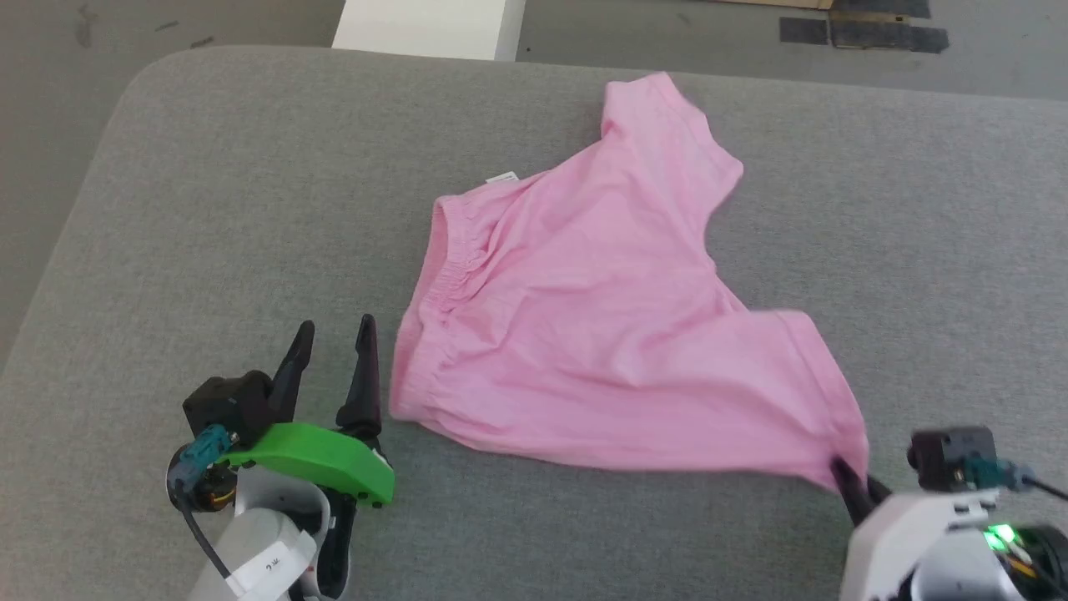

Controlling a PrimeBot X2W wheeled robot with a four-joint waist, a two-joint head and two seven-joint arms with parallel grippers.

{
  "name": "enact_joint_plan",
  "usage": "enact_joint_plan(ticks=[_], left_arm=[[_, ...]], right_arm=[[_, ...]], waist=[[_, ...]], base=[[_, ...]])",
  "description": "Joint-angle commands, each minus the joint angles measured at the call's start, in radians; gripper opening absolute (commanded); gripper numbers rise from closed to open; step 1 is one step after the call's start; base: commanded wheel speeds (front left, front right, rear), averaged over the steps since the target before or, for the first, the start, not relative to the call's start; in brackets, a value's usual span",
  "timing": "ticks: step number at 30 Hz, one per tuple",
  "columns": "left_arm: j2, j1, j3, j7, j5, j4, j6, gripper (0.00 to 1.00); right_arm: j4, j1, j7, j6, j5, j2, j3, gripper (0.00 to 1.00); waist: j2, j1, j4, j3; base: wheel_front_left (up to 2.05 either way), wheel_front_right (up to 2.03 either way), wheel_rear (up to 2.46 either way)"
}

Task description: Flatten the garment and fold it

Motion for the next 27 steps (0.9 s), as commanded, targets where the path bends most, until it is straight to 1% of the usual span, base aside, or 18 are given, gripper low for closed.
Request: enact_joint_plan(ticks=[1,3,4,5,6,10,14,17,21,27], left_arm=[[0.008,0.008,0.001,0.004,-0.009,-0.003,0.007,1.0],[0.011,0.009,0.001,0.006,-0.01,-0.004,0.007,1.0],[0.013,0.01,0.0,0.007,-0.012,-0.005,0.007,1.0],[0.015,0.012,0.0,0.008,-0.013,-0.005,0.006,1.0],[0.016,0.014,-0.002,0.011,-0.014,-0.004,0.005,1.0],[0.019,0.022,-0.016,0.027,-0.019,0.002,-0.005,1.0],[0.032,0.041,-0.045,0.059,-0.017,0.001,-0.023,1.0],[0.057,0.056,-0.086,0.099,-0.004,-0.016,-0.055,1.0],[0.098,0.068,-0.145,0.165,0.018,-0.039,-0.098,1.0],[0.144,0.084,-0.206,0.284,0.018,-0.073,-0.128,1.0]], right_arm=[[-0.006,0.033,0.01,-0.002,-0.014,0.002,-0.015,0.0],[0.001,0.069,0.02,-0.002,-0.016,0.003,-0.039,0.0],[0.008,0.081,0.026,-0.002,-0.007,0.003,-0.048,0.27],[0.014,0.088,0.027,-0.002,0.0,0.003,-0.053,0.76],[0.02,0.093,0.028,-0.002,0.005,0.003,-0.065,1.0],[0.019,0.091,0.001,-0.002,0.022,0.003,-0.11,1.0],[0.002,0.067,-0.098,-0.002,0.035,0.003,-0.15,1.0],[-0.007,0.054,-0.194,-0.002,0.037,0.003,-0.145,1.0],[0.011,0.053,-0.289,-0.002,0.025,0.003,-0.127,1.0],[0.032,0.048,-0.345,-0.002,0.036,0.003,-0.093,1.0]], waist=[[0.0,0.0,-0.014,-0.007],[0.0,0.0,-0.023,-0.012],[0.0,0.0,-0.027,-0.014],[0.0,0.0,-0.03,-0.017],[0.0,0.0,-0.032,-0.021],[0.0,0.0,-0.034,-0.04],[0.0,0.0,-0.032,-0.062],[0.0,0.0,-0.031,-0.073],[0.0,0.0,-0.034,-0.082],[0.0,0.0,-0.056,-0.077]], base=[[0.0,0.0,0.0],[0.0,0.0,0.0],[0.0,0.0,0.0],[0.0,0.0,0.0],[0.0,0.0,0.0],[0.0,0.0,0.0],[0.0,0.0,0.0],[0.0,0.0,0.0],[0.0,0.0,0.0],[0.0,0.0,0.0]])
